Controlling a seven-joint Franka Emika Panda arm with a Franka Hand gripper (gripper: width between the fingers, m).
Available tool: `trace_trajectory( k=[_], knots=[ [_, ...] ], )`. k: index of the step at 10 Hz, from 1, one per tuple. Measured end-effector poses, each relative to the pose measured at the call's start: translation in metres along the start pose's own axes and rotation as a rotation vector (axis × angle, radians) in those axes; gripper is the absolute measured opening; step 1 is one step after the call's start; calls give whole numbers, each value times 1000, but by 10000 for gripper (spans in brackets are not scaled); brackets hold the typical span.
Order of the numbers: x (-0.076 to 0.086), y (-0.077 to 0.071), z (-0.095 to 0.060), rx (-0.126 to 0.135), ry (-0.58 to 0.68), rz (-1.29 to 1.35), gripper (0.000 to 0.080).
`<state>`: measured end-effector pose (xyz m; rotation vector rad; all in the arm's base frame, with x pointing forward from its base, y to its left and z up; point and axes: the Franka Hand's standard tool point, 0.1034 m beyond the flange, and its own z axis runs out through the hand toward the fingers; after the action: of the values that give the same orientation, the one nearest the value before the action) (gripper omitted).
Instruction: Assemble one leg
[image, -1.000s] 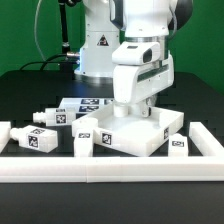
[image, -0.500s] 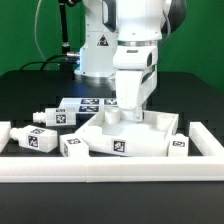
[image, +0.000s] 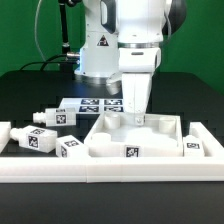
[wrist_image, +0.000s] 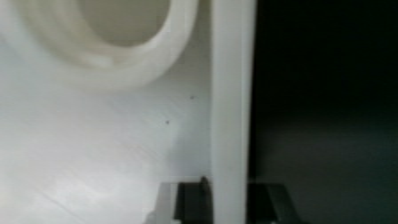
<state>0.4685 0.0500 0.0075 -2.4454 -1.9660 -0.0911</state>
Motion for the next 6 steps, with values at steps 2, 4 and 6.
trace_trajectory(
  k=[2,4,6],
  knots=[
    [0,14,0,-16,-4,-91,52],
    [-1,26,1,-19,-12,-103,52],
    [-3,32,0,-4,-22,-102,52]
  ],
)
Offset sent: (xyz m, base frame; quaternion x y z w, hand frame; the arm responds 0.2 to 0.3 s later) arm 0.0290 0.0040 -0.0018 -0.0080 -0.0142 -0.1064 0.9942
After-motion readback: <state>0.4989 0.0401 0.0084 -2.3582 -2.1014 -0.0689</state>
